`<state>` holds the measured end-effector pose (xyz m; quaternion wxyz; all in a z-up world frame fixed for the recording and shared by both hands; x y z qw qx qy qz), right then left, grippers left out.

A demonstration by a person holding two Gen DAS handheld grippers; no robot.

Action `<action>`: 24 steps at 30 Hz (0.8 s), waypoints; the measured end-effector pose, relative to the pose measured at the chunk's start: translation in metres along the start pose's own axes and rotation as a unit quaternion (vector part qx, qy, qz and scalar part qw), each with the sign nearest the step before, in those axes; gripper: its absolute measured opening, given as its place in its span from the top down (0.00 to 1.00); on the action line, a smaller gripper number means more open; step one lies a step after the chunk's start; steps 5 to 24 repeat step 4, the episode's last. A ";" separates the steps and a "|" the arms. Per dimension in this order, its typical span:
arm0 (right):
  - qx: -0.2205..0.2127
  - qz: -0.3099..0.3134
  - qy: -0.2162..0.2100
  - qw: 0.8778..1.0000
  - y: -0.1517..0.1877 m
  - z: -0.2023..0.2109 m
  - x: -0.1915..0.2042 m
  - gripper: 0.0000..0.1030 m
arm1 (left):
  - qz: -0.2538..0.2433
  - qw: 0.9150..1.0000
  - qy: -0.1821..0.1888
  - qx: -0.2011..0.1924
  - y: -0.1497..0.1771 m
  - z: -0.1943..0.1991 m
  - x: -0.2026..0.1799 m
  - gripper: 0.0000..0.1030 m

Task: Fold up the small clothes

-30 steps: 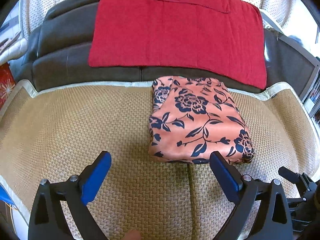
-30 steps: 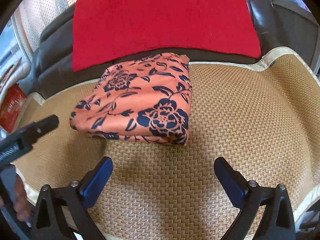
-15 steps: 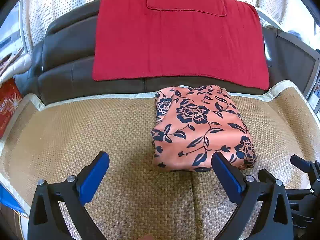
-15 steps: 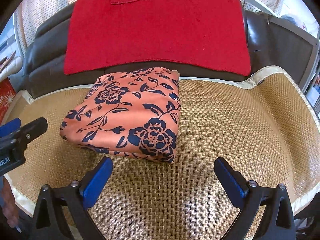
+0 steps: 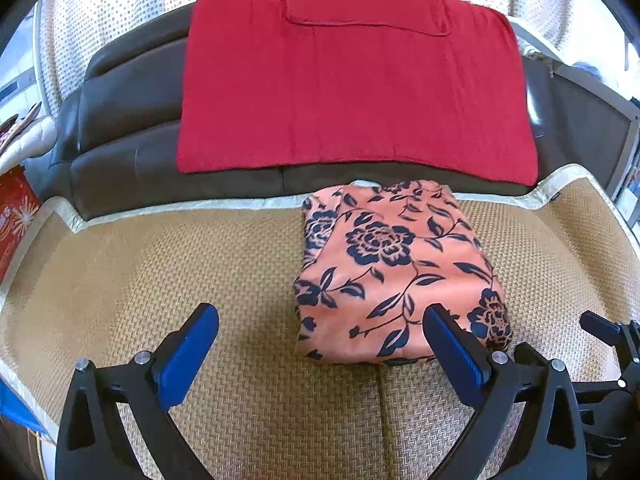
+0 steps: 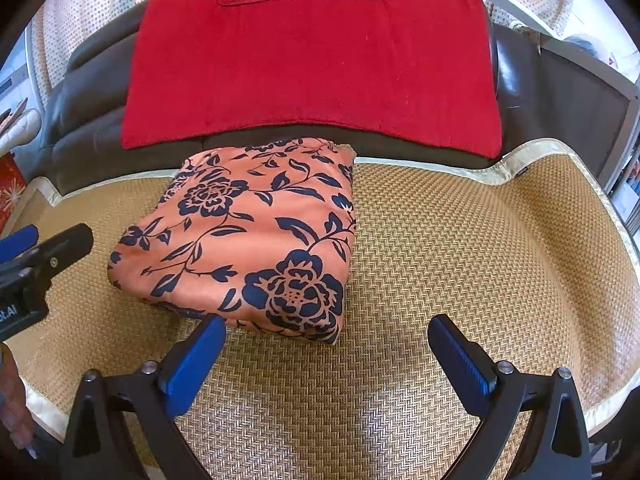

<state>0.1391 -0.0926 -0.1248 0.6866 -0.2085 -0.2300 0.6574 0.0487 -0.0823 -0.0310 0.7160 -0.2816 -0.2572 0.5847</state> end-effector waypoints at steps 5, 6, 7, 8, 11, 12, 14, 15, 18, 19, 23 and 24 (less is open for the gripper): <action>0.001 0.002 -0.002 1.000 -0.004 -0.004 0.002 0.00 | -0.009 1.000 -0.006 -0.013 -0.006 0.000 -0.003 0.01; 0.001 0.002 -0.002 1.000 -0.004 -0.004 0.002 0.00 | -0.009 1.000 -0.006 -0.013 -0.006 0.000 -0.003 0.01; 0.001 0.002 -0.002 1.000 -0.004 -0.004 0.002 0.00 | -0.009 1.000 -0.006 -0.013 -0.006 0.000 -0.003 0.01; 0.001 0.002 -0.002 1.000 -0.004 -0.004 0.002 0.00 | -0.009 1.000 -0.006 -0.013 -0.006 0.000 -0.003 0.01; 0.001 0.002 -0.002 1.000 -0.004 -0.004 0.002 0.00 | -0.009 1.000 -0.006 -0.013 -0.006 0.000 -0.003 0.01; 0.001 0.002 -0.002 1.000 -0.004 -0.004 0.002 0.00 | -0.009 1.000 -0.006 -0.013 -0.006 0.000 -0.003 0.01; 0.001 0.002 -0.002 1.000 -0.004 -0.004 0.002 0.00 | -0.009 1.000 -0.006 -0.013 -0.006 0.000 -0.003 0.01; 0.001 0.002 -0.002 1.000 -0.004 -0.004 0.002 0.00 | -0.009 1.000 -0.006 -0.013 -0.006 0.000 -0.003 0.01; 0.001 0.002 -0.002 1.000 -0.004 -0.004 0.002 0.00 | -0.009 1.000 -0.006 -0.013 -0.006 0.000 -0.003 0.01; 0.001 0.002 -0.002 1.000 -0.004 -0.004 0.002 0.00 | -0.009 1.000 -0.006 -0.013 -0.006 0.000 -0.003 0.01; 0.001 0.002 -0.002 1.000 -0.004 -0.004 0.002 0.00 | -0.009 1.000 -0.006 -0.013 -0.006 0.000 -0.003 0.01; 0.001 0.002 -0.002 1.000 -0.004 -0.004 0.002 0.00 | -0.009 1.000 -0.006 -0.013 -0.006 0.000 -0.003 0.01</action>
Point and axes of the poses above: each gripper's, at about its wrist camera, not at the fingertips, and z roughly against the way its jaws point, x to its left, y to its underside, the point moved 8 cm from there along -z, roughly the way its jaws point, and after that the axes turned 3 degrees about -z, right-handed, at the moved point
